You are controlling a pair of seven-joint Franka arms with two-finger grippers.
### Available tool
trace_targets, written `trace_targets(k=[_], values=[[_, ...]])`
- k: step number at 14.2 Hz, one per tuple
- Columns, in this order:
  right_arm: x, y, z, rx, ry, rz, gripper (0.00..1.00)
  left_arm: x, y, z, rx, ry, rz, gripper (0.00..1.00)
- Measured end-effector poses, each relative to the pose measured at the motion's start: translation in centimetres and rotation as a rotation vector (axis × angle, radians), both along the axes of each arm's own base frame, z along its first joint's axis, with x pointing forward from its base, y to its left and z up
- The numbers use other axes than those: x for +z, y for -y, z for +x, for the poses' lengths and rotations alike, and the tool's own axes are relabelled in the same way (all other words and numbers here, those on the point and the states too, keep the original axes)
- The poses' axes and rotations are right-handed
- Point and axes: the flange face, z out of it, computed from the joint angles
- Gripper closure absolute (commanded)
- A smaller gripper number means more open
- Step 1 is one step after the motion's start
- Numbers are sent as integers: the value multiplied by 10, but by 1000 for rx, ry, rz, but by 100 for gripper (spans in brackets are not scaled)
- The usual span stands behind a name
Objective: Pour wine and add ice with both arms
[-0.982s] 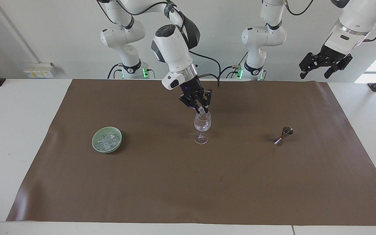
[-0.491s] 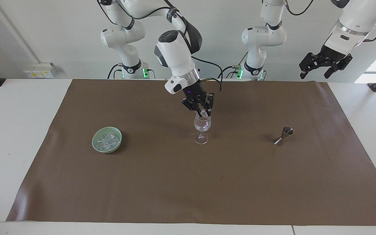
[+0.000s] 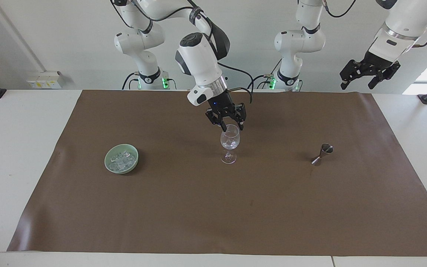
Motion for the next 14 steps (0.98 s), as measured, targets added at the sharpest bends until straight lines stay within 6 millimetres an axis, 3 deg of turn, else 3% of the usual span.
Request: trace_targets(k=[3, 5, 14], values=[[19, 8, 4, -9, 16, -17, 0, 0, 0, 0, 0, 0, 0, 0], [30, 26, 10, -13, 47, -68, 0, 0, 0, 0, 0, 0, 0, 0], [86, 165, 26, 17, 48, -304, 0, 0, 7, 0, -15, -1, 1, 0]])
